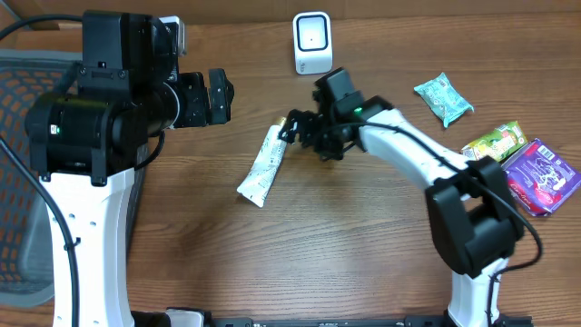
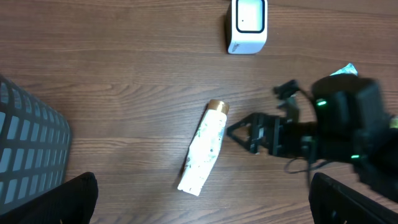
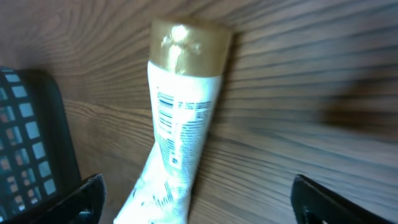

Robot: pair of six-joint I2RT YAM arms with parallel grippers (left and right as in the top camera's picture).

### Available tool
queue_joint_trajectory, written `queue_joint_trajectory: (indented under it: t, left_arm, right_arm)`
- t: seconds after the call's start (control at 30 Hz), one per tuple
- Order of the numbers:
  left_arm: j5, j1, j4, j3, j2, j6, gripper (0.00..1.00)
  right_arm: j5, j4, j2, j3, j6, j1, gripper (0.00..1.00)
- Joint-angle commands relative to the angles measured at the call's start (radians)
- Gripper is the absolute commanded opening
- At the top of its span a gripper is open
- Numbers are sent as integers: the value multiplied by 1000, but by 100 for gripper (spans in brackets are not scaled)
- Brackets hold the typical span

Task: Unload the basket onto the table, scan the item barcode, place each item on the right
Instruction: 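Move the right gripper left to the white-and-gold tube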

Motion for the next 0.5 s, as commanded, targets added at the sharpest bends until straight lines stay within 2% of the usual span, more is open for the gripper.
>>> queue_joint_trajectory:
  t: [0.0, 0.2, 0.37, 0.47]
  left_arm:
    - [-3, -1, 1, 9, 7, 19, 100]
    - [-3, -1, 1, 9, 7, 19, 100]
    - [-3, -1, 1, 9, 7, 19, 100]
    - [-3, -1, 1, 9, 7, 19, 100]
  right_arm:
    - [2, 37, 43, -4, 47, 48, 85]
    - [66, 68, 85, -4, 55, 131, 70]
    - [126, 60, 92, -4, 47, 162, 37]
    - [130, 46, 92, -4, 32, 161, 25]
